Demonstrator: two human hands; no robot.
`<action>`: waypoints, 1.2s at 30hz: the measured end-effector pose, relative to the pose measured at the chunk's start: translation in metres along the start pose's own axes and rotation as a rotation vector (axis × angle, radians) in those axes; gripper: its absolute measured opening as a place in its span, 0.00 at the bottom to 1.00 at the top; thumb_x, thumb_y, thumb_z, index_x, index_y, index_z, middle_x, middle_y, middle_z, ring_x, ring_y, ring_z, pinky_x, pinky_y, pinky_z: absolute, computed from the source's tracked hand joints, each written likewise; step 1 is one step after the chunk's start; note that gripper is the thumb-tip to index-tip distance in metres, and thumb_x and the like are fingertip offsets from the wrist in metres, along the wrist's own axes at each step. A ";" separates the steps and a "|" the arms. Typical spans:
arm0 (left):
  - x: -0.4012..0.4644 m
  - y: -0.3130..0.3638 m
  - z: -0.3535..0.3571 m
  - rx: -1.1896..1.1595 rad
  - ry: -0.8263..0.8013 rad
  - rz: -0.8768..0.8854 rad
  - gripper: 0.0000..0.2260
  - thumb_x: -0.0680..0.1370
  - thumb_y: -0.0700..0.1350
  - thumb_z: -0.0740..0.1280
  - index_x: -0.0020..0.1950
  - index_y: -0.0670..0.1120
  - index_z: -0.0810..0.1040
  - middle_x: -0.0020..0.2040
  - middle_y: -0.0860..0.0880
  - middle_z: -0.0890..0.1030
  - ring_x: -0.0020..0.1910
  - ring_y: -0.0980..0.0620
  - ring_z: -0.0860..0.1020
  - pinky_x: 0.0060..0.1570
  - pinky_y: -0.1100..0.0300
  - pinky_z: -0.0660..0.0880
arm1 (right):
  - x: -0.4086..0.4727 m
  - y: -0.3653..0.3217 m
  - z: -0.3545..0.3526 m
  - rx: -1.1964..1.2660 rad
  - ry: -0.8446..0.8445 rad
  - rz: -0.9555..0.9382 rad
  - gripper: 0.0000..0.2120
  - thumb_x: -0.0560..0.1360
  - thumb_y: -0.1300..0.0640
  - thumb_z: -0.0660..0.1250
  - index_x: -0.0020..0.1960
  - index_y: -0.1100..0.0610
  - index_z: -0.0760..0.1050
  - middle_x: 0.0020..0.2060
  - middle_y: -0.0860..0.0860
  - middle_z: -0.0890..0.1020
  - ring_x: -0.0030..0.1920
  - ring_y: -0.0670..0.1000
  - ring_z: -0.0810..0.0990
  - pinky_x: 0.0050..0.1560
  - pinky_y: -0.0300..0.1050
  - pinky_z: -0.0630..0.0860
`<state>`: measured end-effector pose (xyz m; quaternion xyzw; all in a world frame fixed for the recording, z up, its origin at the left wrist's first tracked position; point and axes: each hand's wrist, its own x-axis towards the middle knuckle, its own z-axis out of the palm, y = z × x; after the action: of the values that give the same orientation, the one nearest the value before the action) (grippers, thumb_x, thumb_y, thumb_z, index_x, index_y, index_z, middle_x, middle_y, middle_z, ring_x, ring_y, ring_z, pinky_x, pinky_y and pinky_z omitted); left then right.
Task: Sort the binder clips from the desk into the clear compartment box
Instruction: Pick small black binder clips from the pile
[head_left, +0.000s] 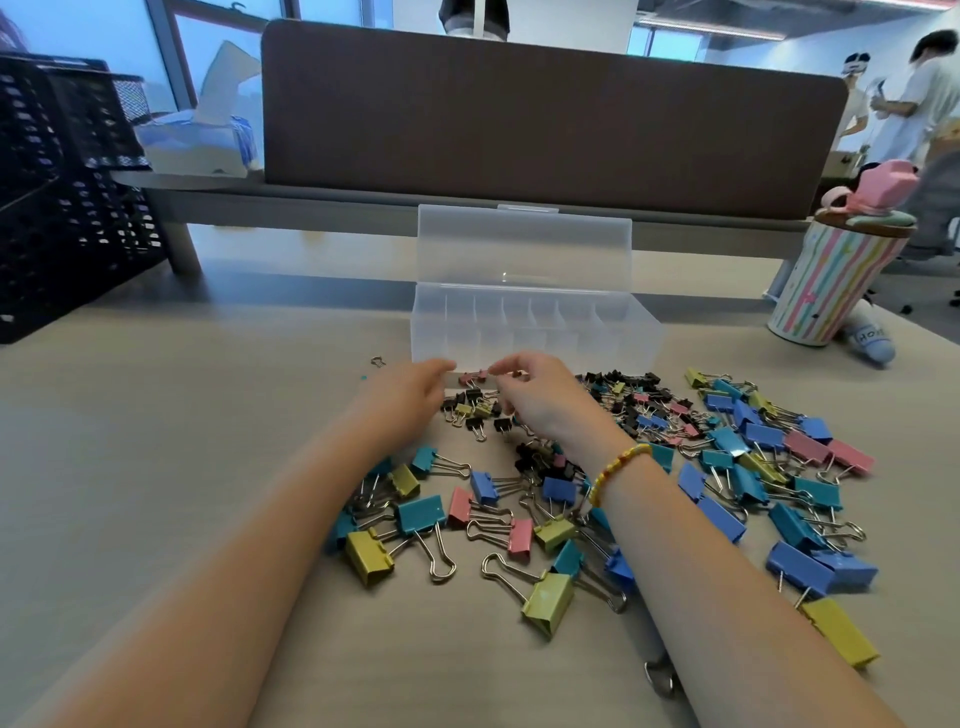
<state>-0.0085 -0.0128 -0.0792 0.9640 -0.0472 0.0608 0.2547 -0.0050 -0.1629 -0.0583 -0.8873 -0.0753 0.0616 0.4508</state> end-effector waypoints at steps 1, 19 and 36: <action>-0.002 0.000 -0.001 0.146 -0.065 0.032 0.17 0.82 0.45 0.52 0.72 0.53 0.65 0.44 0.47 0.76 0.33 0.55 0.70 0.35 0.65 0.69 | 0.000 0.000 0.004 -0.127 -0.005 -0.061 0.14 0.80 0.56 0.59 0.64 0.55 0.70 0.43 0.49 0.77 0.39 0.45 0.74 0.37 0.36 0.71; -0.005 0.007 -0.011 0.274 -0.285 0.045 0.14 0.80 0.49 0.59 0.63 0.44 0.67 0.57 0.46 0.77 0.48 0.53 0.71 0.48 0.61 0.68 | 0.007 0.000 0.022 -0.642 -0.089 -0.136 0.24 0.77 0.49 0.64 0.69 0.56 0.64 0.62 0.56 0.75 0.61 0.55 0.74 0.56 0.47 0.71; -0.007 0.004 -0.009 0.200 -0.248 0.037 0.12 0.81 0.47 0.56 0.62 0.43 0.68 0.55 0.45 0.78 0.46 0.54 0.72 0.45 0.63 0.69 | 0.006 0.004 0.015 -0.372 0.039 -0.068 0.11 0.80 0.58 0.56 0.59 0.63 0.65 0.34 0.51 0.71 0.32 0.47 0.69 0.27 0.40 0.62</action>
<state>-0.0166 -0.0117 -0.0707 0.9836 -0.0897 -0.0497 0.1484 -0.0017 -0.1523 -0.0707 -0.9533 -0.1067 0.0140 0.2821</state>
